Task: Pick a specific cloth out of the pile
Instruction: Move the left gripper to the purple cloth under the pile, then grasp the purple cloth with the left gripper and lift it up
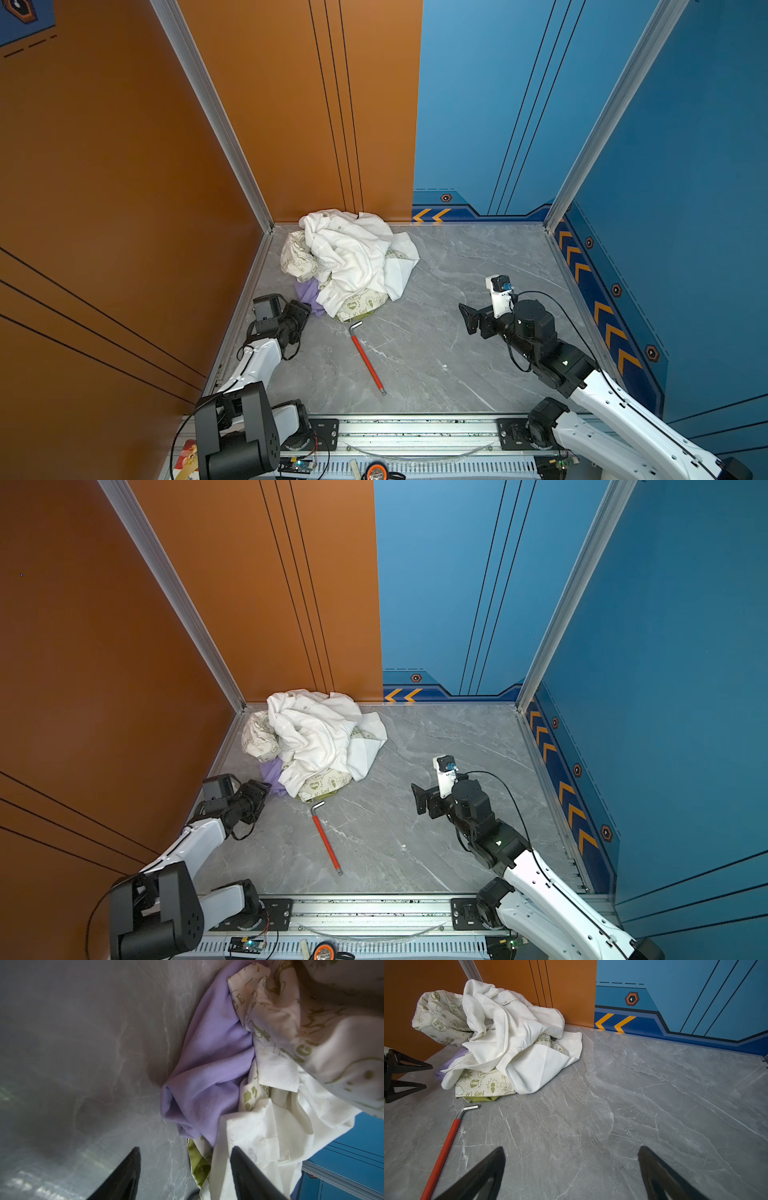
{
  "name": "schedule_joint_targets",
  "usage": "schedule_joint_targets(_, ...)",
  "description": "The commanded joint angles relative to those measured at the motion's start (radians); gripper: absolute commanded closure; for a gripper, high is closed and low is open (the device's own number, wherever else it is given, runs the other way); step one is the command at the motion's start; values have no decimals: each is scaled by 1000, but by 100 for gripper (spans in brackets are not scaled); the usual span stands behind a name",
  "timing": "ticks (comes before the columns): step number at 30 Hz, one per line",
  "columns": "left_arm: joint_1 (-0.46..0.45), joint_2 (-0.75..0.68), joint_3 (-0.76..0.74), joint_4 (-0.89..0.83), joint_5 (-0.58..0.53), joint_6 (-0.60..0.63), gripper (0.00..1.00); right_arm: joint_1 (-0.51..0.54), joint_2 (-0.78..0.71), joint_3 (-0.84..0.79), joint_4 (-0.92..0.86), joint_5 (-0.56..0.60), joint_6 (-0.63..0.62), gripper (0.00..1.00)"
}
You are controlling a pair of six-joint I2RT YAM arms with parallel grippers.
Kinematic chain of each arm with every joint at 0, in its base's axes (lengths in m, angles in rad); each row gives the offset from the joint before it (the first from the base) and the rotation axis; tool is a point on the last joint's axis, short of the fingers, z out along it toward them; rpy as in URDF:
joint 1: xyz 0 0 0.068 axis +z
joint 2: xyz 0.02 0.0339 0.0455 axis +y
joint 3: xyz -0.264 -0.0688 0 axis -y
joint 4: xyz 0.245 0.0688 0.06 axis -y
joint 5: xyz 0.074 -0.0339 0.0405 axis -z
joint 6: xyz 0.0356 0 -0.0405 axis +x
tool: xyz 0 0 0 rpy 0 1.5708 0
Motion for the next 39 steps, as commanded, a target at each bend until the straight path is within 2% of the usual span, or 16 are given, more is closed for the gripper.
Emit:
schedule_joint_targets(1, 12, 55, 21, 108, 66, -65, 36, 6, -28, -30, 1, 32, 20, 0)
schedule_joint_targets(7, 17, 161, 27, 203, 113, -135, 43, 5, -72, -69, 11, 59, 27, 0)
schedule_joint_targets(13, 16, 213, 41, 248, 116, -153, 57, 6, -103, -86, 17, 75, 27, 0)
schedule_joint_targets(21, 12, 251, 37, 328, 137, -178, 93, 5, -106, -90, 18, 75, 40, 0)
schedule_joint_targets(23, 12, 240, 46, 330, 143, -172, 99, 6, -107, -89, 13, 76, 40, 0)
schedule_joint_targets(39, 3, 89, 123, 323, 144, -158, 100, 5, -103, -87, 19, 72, 52, 0)
